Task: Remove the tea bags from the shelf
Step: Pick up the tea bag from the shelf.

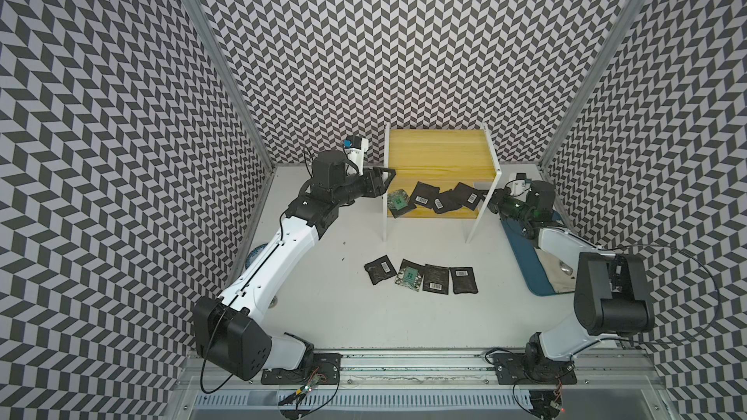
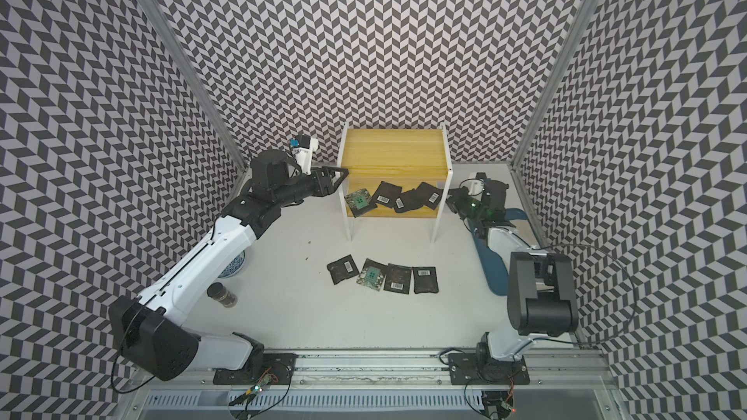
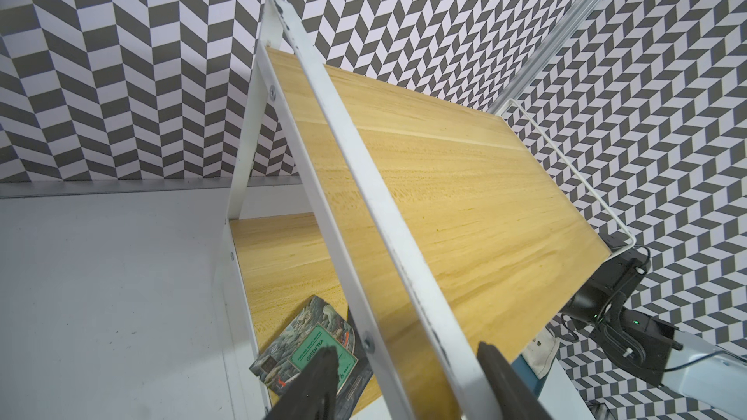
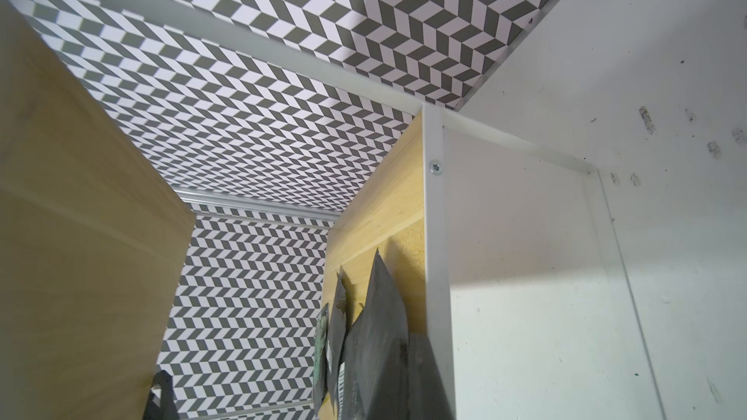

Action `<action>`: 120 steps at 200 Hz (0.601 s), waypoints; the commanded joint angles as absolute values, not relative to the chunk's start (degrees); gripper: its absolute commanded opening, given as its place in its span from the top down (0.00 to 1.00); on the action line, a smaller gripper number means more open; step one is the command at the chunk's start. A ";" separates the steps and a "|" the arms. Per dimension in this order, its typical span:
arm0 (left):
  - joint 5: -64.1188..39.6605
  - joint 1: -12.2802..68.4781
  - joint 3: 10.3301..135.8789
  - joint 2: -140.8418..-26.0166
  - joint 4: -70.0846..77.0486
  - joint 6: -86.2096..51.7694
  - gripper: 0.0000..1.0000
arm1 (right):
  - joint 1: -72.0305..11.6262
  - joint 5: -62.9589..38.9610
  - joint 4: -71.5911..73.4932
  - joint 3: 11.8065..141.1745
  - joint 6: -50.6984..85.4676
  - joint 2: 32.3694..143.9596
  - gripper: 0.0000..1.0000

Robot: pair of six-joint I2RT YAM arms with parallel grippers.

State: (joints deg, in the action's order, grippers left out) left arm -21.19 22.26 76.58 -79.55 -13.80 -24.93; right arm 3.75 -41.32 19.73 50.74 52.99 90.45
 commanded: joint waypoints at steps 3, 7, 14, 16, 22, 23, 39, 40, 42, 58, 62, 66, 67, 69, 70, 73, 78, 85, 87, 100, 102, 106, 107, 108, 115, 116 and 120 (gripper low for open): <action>-20.15 21.86 75.43 -77.82 -14.87 -23.81 0.42 | 5.63 -40.79 20.86 49.51 52.20 85.66 1.00; -20.21 21.83 75.35 -77.76 -14.88 -23.82 0.42 | 5.98 -40.83 20.71 49.29 52.26 85.00 1.00; -20.21 21.81 75.32 -77.74 -14.86 -23.82 0.42 | 6.67 -40.83 20.42 48.91 52.37 83.79 1.00; -20.21 21.76 75.32 -77.68 -14.90 -23.82 0.42 | 6.85 -40.77 20.40 48.75 52.38 83.53 1.00; -20.16 21.80 75.24 -77.61 -14.88 -23.82 0.42 | 7.43 -40.63 20.20 48.33 52.47 82.46 1.00; -20.19 21.80 75.24 -77.61 -14.91 -23.82 0.42 | 7.49 -40.62 20.16 48.25 52.43 82.23 1.00; -20.19 21.64 75.06 -77.25 -14.95 -23.82 0.42 | 8.80 -40.17 18.90 47.34 52.22 79.20 1.00; -20.20 21.68 75.06 -77.25 -14.99 -23.82 0.42 | 8.92 -40.17 18.81 47.31 52.22 79.02 1.00; -20.21 21.70 75.06 -77.21 -14.95 -23.77 0.42 | 9.06 -40.12 18.63 47.16 52.21 78.58 1.00; -20.13 21.55 74.86 -76.75 -15.09 -23.82 0.41 | 10.46 -39.87 17.14 45.94 52.12 75.31 1.00; -20.13 21.58 74.88 -76.69 -15.12 -23.77 0.41 | 10.84 -39.82 16.85 45.53 52.11 74.50 1.00; -20.12 21.60 74.88 -76.61 -15.20 -23.73 0.41 | 11.32 -39.81 16.56 45.12 52.27 73.69 1.00; -20.17 21.57 74.88 -76.58 -15.25 -23.73 0.41 | 11.42 -39.86 16.50 45.01 52.32 73.50 1.00; -20.18 21.50 74.88 -76.56 -15.22 -23.73 0.41 | 11.67 -39.91 16.41 44.76 52.43 73.06 1.00; -20.15 21.52 74.88 -76.56 -15.21 -23.73 0.41 | 11.77 -39.91 16.38 44.71 52.50 72.83 1.00; -20.20 21.45 74.81 -76.45 -15.29 -23.73 0.41 | 12.06 -39.98 16.23 44.33 52.69 72.22 1.00; -20.17 21.48 74.80 -76.35 -15.36 -23.73 0.41 | 12.57 -40.08 16.00 43.77 52.88 71.11 1.00; -20.15 21.47 74.79 -76.22 -15.42 -23.73 0.40 | 13.33 -40.02 15.35 42.98 53.06 69.52 1.00; -20.18 21.47 74.79 -76.10 -15.46 -23.73 0.40 | 13.53 -39.95 15.09 42.80 53.06 68.97 1.00; -20.17 21.52 74.79 -75.74 -15.64 -23.73 0.39 | 14.96 -39.34 13.35 41.53 52.86 65.75 1.00; -20.20 21.49 74.79 -75.69 -15.71 -23.73 0.39 | 15.19 -39.19 13.05 41.36 52.88 65.30 1.00; -20.21 21.50 74.73 -75.66 -15.77 -23.73 0.39 | 15.58 -38.89 12.29 40.98 52.87 64.30 1.00; -20.17 21.52 74.76 -75.62 -15.84 -23.73 0.39 | 15.70 -38.82 12.08 40.93 52.85 64.06 1.00; -20.19 21.52 74.78 -75.56 -15.83 -23.73 0.39 | 15.80 -38.84 11.93 40.81 52.88 63.89 1.00; -20.21 21.46 74.71 -75.36 -15.95 -23.73 0.38 | 16.45 -38.48 10.94 40.22 52.84 62.28 1.00; -20.17 21.50 74.71 -75.39 -15.95 -23.73 0.38 | 16.53 -38.44 10.79 40.15 52.88 62.08 1.00; -20.15 21.43 74.75 -75.25 -15.99 -23.73 0.38 | 16.84 -38.29 10.13 39.81 52.91 61.22 1.00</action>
